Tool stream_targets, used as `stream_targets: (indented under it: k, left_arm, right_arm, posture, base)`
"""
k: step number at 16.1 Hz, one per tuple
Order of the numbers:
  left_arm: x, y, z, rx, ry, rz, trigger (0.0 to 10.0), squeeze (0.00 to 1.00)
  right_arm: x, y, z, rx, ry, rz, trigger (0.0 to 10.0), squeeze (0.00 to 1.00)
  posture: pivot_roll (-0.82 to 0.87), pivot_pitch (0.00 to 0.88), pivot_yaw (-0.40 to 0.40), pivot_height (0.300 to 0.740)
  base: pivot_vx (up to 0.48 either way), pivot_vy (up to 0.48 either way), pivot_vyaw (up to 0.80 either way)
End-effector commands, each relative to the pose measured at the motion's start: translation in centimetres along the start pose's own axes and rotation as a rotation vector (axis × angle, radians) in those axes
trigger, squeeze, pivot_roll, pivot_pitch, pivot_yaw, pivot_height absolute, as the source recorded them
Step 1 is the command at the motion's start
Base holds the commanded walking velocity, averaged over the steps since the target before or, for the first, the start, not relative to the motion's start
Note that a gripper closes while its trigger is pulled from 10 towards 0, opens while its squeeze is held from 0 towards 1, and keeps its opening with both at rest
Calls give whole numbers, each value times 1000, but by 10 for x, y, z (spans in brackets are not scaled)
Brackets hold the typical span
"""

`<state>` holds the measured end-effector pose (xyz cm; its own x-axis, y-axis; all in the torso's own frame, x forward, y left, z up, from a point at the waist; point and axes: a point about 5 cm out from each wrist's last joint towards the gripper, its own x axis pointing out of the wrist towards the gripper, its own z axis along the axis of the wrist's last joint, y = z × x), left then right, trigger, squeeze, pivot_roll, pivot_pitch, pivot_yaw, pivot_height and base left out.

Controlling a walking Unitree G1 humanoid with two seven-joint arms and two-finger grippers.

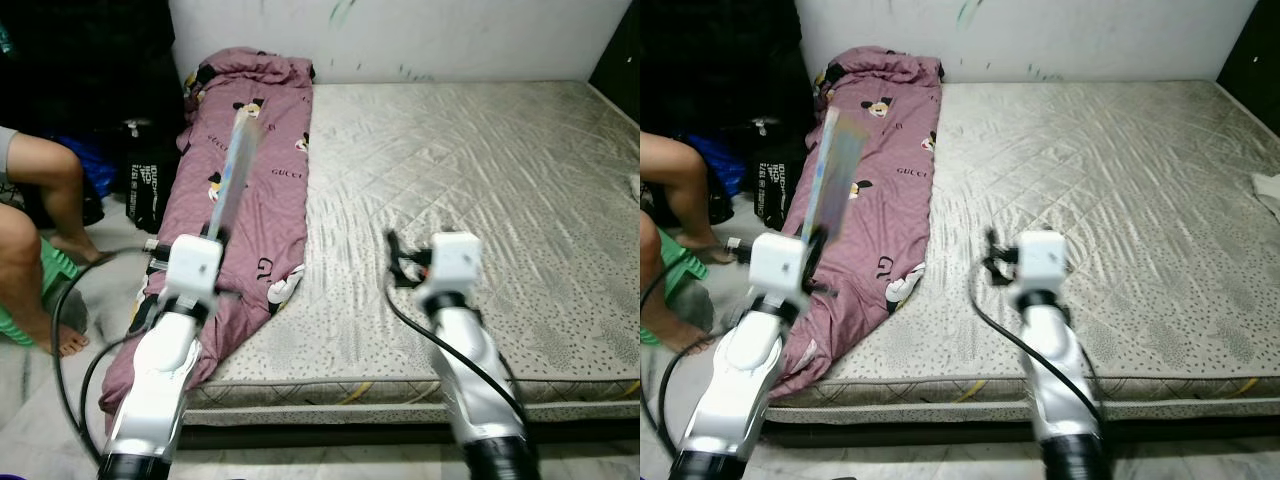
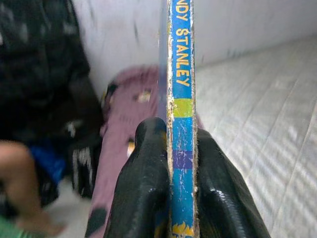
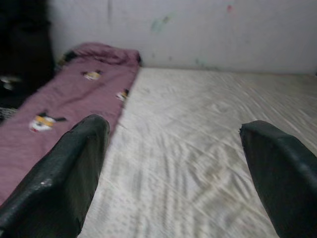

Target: Clean up the room

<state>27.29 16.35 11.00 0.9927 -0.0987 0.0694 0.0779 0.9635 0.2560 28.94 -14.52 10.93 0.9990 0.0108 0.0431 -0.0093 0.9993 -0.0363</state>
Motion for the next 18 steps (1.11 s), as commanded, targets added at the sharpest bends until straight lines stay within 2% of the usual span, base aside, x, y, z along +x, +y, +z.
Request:
stream_targets:
  k: [1, 3, 5, 7, 9, 13, 18]
  left_arm:
    - [3, 3, 6, 1, -29, 22, 10000, 0]
    - [-1, 0, 5, 10, -31, 9, 10000, 0]
    - [-4, 3, 5, 19, -28, 6, 10000, 0]
    - [-4, 5, 6, 18, -25, -1, 10000, 0]
    - [-2, 2, 6, 14, -21, -46, 10000, 0]
    - [1, 0, 8, 25, -34, -56, 10000, 0]
    - [7, -3, 11, 2, -41, -62, 10000, 0]
  right_arm:
    - [1, 2, 3, 2, -14, 4, 10000, 0]
    - [-5, 1, -1, -6, -2, -14, 10000, 0]
    - [-10, 3, -6, -4, 16, -16, 10000, 0]
    - [-9, 1, -7, 23, 24, -26, 10000, 0]
    - [-7, 4, -11, 45, 47, -17, 10000, 0]
    - [-4, 9, -10, 40, 44, 5, 10000, 0]
    - [-1, 8, -11, 44, 48, 0, 10000, 0]
  posture:
    - [20, 0, 47, 740]
    - [23, 0, 50, 740]
    - [35, 0, 53, 740]
    - [38, 0, 50, 740]
    - [39, 0, 42, 740]
    - [30, 0, 49, 740]
    - [21, 0, 48, 740]
  base:
    - [0, 0, 0]
    - [0, 0, 0]
    - [0, 0, -662]
    - [0, 0, -684]
    - [0, 0, 0]
    - [0, -266, 0]
    - [0, -317, 0]
